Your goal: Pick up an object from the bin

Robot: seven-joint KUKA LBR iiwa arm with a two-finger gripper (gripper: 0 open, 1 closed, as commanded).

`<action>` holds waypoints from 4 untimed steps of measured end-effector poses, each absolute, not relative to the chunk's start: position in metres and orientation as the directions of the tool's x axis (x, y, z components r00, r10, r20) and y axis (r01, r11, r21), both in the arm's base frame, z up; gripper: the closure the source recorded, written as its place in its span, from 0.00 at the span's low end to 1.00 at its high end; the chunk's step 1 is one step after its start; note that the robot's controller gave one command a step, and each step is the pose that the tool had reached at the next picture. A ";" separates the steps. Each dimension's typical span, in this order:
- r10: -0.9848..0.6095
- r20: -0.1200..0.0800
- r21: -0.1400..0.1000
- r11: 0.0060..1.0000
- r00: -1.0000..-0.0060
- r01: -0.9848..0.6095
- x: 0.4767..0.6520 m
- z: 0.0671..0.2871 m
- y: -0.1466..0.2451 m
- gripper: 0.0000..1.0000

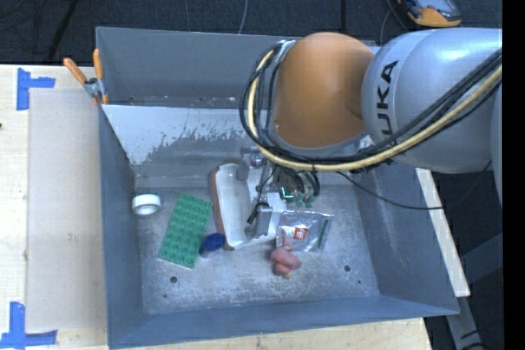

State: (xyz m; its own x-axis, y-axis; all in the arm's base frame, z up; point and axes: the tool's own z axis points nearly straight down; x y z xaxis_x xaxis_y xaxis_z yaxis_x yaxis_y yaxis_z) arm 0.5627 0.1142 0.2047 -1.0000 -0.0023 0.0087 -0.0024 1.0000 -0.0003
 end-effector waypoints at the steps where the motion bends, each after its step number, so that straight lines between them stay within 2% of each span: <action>1: 0.033 0.010 -0.001 0.999 -0.999 0.033 0.522 0.065 0.142 0.00; 2: 0.037 0.001 0.001 0.999 -0.999 0.037 0.525 0.069 0.141 1.00; 3: 0.039 0.001 0.000 0.999 -0.999 0.039 0.525 0.069 0.140 0.00; 4: -0.122 -0.001 0.001 0.993 -0.993 -0.122 0.543 0.074 0.190 0.00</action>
Offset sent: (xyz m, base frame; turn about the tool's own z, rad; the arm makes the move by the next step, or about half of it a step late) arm -0.0371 0.0269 -0.1347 0.0369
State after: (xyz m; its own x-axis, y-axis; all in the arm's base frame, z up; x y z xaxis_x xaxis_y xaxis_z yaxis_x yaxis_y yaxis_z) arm 0.5430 0.1900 0.0738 -0.9926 -0.1215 -0.0011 -0.1215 0.9926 0.0008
